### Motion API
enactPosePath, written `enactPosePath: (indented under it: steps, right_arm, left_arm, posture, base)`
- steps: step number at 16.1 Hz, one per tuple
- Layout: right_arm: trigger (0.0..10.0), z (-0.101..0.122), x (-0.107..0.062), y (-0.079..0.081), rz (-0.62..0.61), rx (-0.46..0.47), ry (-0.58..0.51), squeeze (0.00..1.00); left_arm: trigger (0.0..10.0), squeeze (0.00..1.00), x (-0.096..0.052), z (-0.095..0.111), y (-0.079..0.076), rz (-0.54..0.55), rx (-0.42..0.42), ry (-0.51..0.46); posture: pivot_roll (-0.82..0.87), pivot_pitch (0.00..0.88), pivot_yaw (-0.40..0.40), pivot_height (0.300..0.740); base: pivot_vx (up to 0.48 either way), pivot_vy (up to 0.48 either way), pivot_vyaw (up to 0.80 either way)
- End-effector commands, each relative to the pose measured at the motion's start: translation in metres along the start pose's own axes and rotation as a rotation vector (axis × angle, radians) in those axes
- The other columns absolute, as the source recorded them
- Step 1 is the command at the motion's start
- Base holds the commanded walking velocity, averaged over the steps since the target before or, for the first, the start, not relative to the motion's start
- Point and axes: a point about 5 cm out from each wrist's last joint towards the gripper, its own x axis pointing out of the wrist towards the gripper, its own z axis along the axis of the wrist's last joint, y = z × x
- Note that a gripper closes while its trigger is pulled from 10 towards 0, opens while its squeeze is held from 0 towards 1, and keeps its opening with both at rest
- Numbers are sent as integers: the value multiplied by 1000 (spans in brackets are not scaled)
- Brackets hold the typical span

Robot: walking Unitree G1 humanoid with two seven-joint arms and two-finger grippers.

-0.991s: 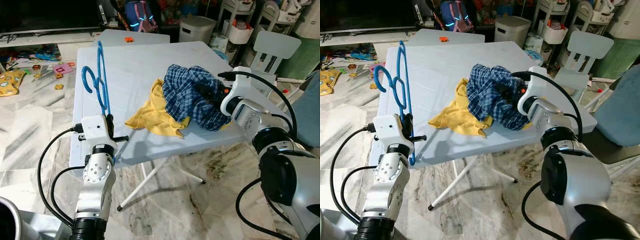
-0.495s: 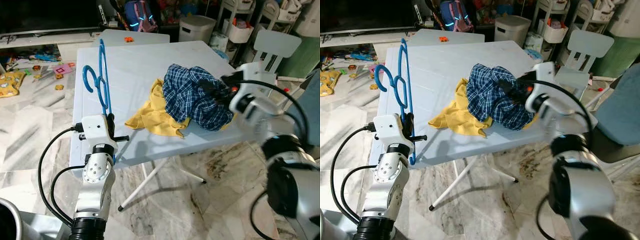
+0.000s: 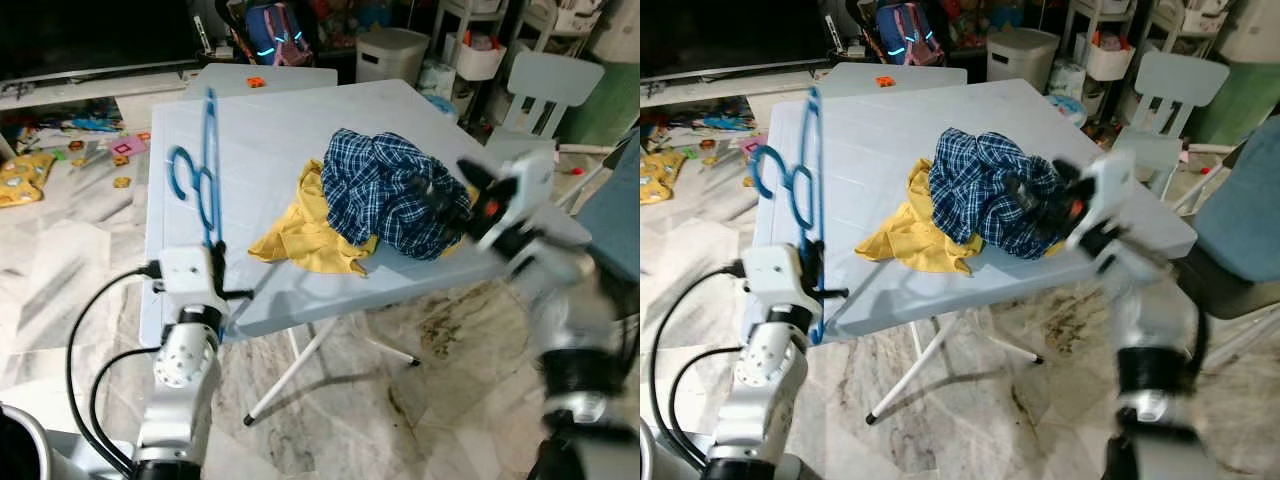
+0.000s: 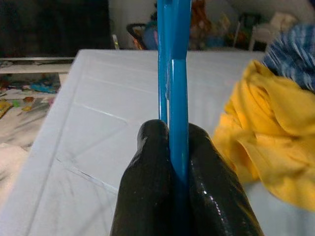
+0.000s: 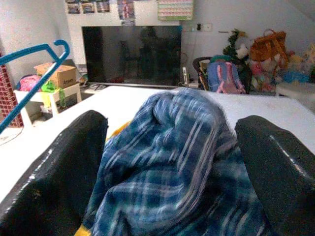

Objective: Hang hanger

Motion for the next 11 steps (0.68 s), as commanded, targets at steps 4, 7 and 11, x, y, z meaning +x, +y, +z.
enactPosePath:
  steps: [4,7,11]
  right_arm:
    - [10000,20,19,18,27,-70,-26,0]
    - [10000,22,21,23,30,-112,-12,0]
    - [10000,14,17,30,-19,-104,-6,0]
  left_arm:
    - [10000,0,4,22,-9,-70,77,-58]
    - [10000,0,2,30,-5,-51,123,-76]
    - [10000,0,-10,30,1,-5,190,-69]
  posture:
    - [-139,0,36,740]
    - [-132,0,32,740]
    - [-99,0,1,740]
  base:
    - [0,0,0]
    - [0,0,0]
    - [0,0,0]
